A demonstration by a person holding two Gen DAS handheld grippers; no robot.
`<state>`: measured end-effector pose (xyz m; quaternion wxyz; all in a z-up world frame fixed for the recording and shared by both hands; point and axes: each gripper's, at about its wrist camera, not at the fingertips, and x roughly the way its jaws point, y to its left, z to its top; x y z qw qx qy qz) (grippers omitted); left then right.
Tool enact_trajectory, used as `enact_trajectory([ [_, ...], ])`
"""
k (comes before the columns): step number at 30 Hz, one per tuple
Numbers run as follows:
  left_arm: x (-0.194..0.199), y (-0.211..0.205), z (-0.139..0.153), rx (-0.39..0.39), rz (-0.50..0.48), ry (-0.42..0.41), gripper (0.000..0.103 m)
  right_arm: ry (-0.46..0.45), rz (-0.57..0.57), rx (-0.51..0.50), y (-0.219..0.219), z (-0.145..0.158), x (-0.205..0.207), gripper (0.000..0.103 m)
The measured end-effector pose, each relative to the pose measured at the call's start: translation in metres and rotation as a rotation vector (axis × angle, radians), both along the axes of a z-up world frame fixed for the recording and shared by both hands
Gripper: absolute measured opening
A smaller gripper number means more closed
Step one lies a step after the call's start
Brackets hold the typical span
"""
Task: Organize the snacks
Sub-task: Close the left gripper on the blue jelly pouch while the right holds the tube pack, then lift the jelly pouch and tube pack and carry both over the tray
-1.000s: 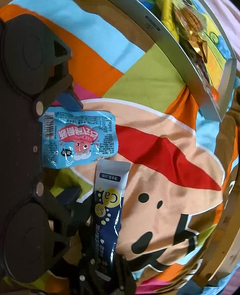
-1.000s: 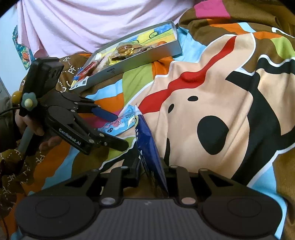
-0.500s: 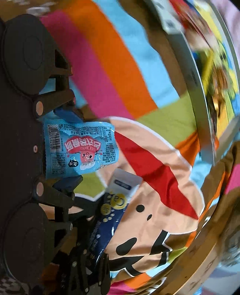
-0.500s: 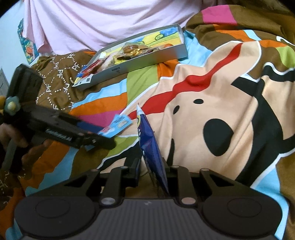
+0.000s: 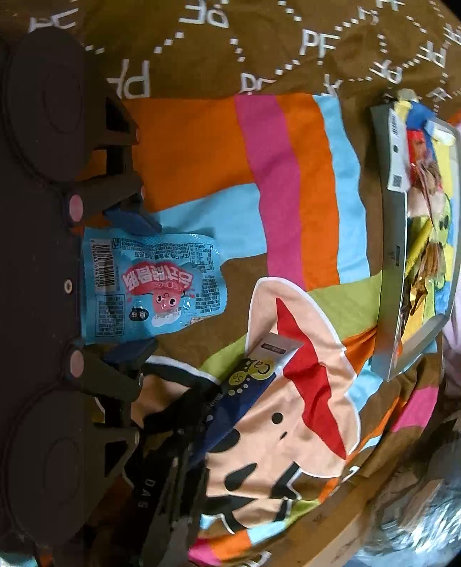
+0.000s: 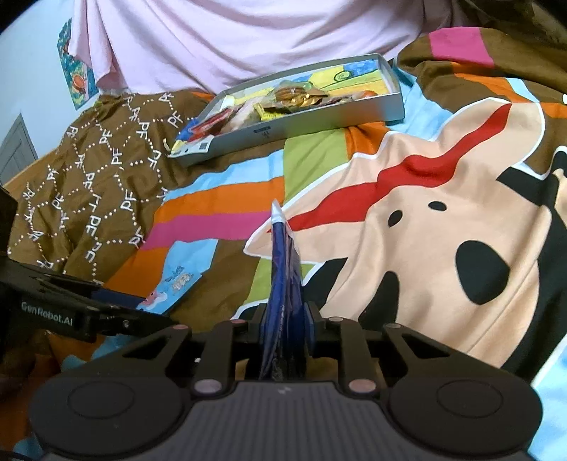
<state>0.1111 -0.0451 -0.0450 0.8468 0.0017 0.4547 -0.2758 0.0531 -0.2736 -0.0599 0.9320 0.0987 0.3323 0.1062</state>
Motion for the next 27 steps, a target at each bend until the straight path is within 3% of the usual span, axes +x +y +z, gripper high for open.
enact_trajectory([
  [4, 0.004, -0.001, -0.004, 0.008, 0.000, -0.024, 0.068, -0.009, -0.012, -0.020, 0.007, 0.001, 0.007, 0.031],
  [7, 0.009, -0.002, -0.006, -0.012, -0.013, -0.015, 0.076, -0.019, -0.006, -0.052, 0.014, 0.000, 0.010, 0.037],
  [11, 0.012, -0.004, -0.008, -0.008, -0.024, -0.024, 0.077, -0.013, -0.009, -0.058, 0.016, -0.003, 0.012, 0.039],
  [17, 0.010, -0.006, -0.009, 0.019, -0.031, -0.040, 0.070, -0.014, -0.020, -0.057, 0.016, -0.004, 0.011, 0.038],
  [27, 0.009, -0.005, -0.008, 0.033, -0.034, -0.057, 0.064, -0.049, -0.029, -0.167, 0.032, -0.006, 0.003, 0.032],
])
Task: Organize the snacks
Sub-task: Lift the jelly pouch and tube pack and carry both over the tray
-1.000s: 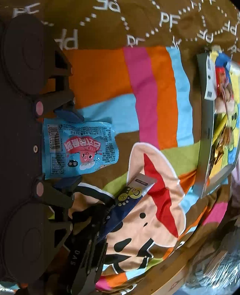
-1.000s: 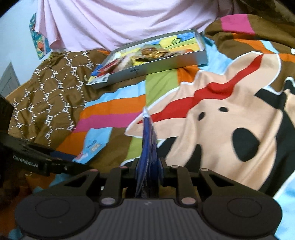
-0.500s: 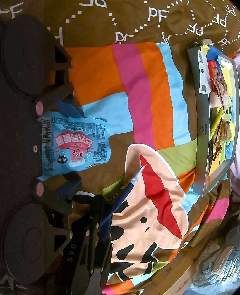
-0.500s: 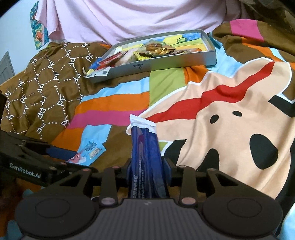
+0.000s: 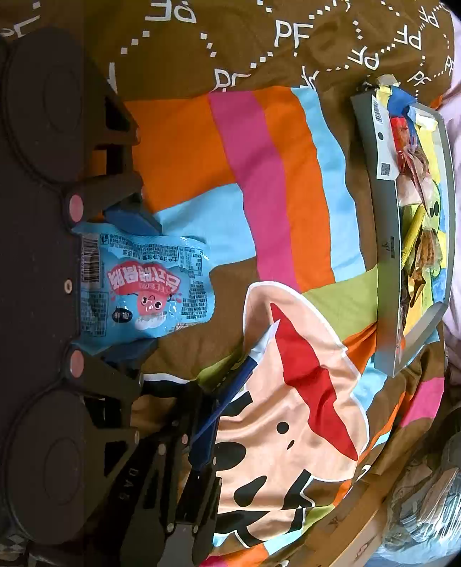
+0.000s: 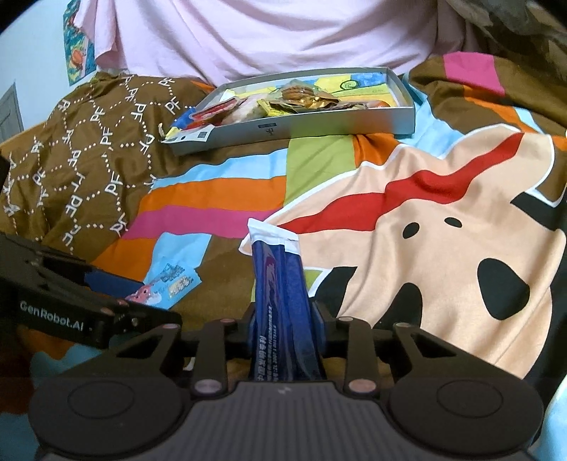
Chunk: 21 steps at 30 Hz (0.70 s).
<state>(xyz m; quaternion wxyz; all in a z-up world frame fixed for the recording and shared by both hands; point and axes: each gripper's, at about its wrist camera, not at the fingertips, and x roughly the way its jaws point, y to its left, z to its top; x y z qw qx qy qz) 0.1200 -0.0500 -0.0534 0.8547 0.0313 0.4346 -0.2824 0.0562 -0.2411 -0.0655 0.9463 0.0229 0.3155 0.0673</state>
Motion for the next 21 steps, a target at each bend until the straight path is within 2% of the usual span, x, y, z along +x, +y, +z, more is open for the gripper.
enact_trajectory([
  [6, -0.001, 0.001, 0.000, -0.007, -0.001, -0.013, 0.063, -0.026, 0.014, -0.116, 0.017, -0.001, -0.006, 0.031],
  [11, -0.001, 0.006, 0.000, -0.048, 0.019, -0.008, 0.062, -0.043, 0.033, -0.217, 0.029, -0.001, -0.011, 0.031],
  [18, 0.005, 0.022, 0.000, -0.188, 0.097, -0.003, 0.061, -0.150, 0.099, -0.500, 0.055, -0.001, -0.019, 0.031],
  [21, 0.006, 0.028, 0.005, -0.242, 0.138, -0.031, 0.061, -0.183, 0.114, -0.543, 0.058, 0.002, -0.018, 0.031],
])
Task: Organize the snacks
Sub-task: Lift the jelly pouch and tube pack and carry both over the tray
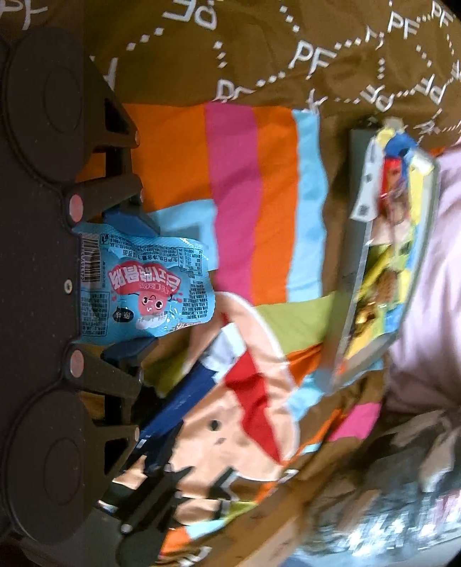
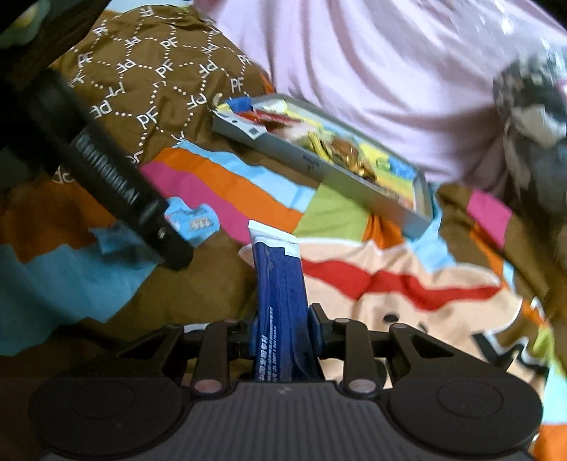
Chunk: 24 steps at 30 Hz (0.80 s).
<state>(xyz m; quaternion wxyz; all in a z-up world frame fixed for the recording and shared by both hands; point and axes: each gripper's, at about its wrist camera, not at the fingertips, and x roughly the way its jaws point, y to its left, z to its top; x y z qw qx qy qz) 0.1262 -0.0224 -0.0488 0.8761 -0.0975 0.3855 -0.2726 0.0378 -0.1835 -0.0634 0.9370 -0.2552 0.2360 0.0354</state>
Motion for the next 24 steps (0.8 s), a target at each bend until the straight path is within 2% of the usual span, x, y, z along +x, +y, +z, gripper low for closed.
enact_trajectory([
  [6, 0.018, 0.002, 0.032, -0.053, 0.047, -0.114, 0.061, -0.092, 0.035, -0.034, -0.005, 0.024, 0.018, 0.031],
  [11, 0.062, -0.005, 0.064, -0.066, 0.101, -0.182, 0.061, -0.158, 0.042, -0.020, -0.019, 0.059, 0.059, 0.031],
  [14, 0.095, -0.014, 0.086, -0.076, 0.129, -0.224, 0.062, -0.154, 0.031, 0.034, -0.034, 0.080, 0.091, 0.031],
  [19, 0.152, -0.033, 0.115, -0.040, 0.147, -0.281, 0.062, -0.061, -0.018, 0.217, -0.064, 0.113, 0.152, 0.031],
  [24, 0.202, -0.054, 0.119, -0.006, 0.173, -0.264, 0.062, -0.030, -0.094, 0.316, -0.084, 0.128, 0.211, 0.031],
])
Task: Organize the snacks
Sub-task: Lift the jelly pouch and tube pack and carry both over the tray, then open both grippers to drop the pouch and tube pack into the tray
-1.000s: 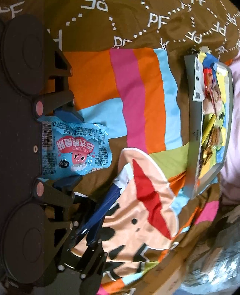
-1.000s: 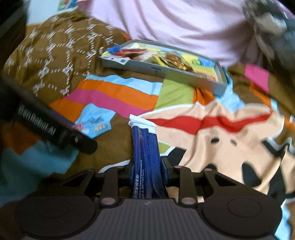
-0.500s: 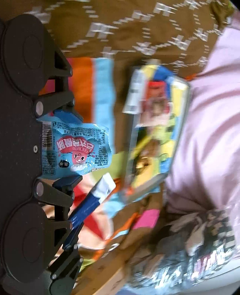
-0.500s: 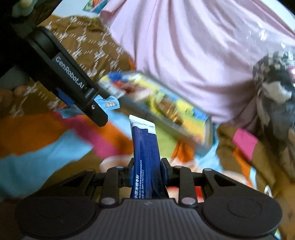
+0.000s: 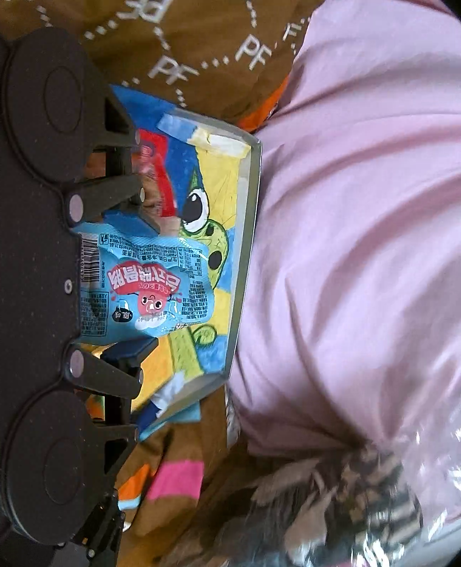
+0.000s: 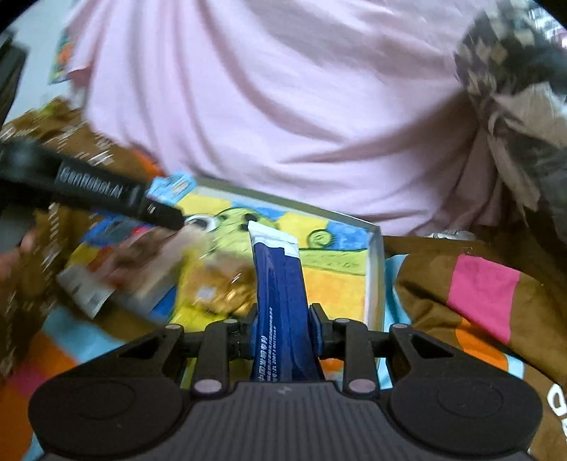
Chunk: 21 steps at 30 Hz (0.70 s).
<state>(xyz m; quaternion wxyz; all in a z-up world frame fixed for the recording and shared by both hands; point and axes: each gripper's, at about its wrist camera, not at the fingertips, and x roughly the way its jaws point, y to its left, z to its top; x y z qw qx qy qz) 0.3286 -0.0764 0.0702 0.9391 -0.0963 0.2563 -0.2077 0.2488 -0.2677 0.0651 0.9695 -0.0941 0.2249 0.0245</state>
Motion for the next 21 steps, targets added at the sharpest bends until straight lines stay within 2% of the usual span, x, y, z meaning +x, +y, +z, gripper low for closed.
enact_trajectory([
  [6, 0.035, -0.017, -0.013, 0.046, 0.029, 0.025, 0.062, 0.061, -0.037, 0.095, -0.011, -0.006, 0.044, 0.031],
  [13, 0.042, -0.026, -0.025, 0.088, 0.027, 0.045, 0.064, 0.105, -0.048, 0.157, -0.012, -0.025, 0.060, 0.033],
  [16, 0.042, -0.026, -0.026, 0.086, 0.037, 0.048, 0.071, 0.088, -0.044, 0.158, -0.010, -0.021, 0.055, 0.043],
  [18, 0.040, -0.024, -0.023, 0.078, 0.047, 0.046, 0.079, 0.066, -0.038, 0.150, -0.008, -0.016, 0.050, 0.060],
  [21, 0.034, -0.021, -0.015, 0.069, 0.062, 0.031, 0.082, 0.030, -0.031, 0.151, -0.007, -0.006, 0.042, 0.065],
])
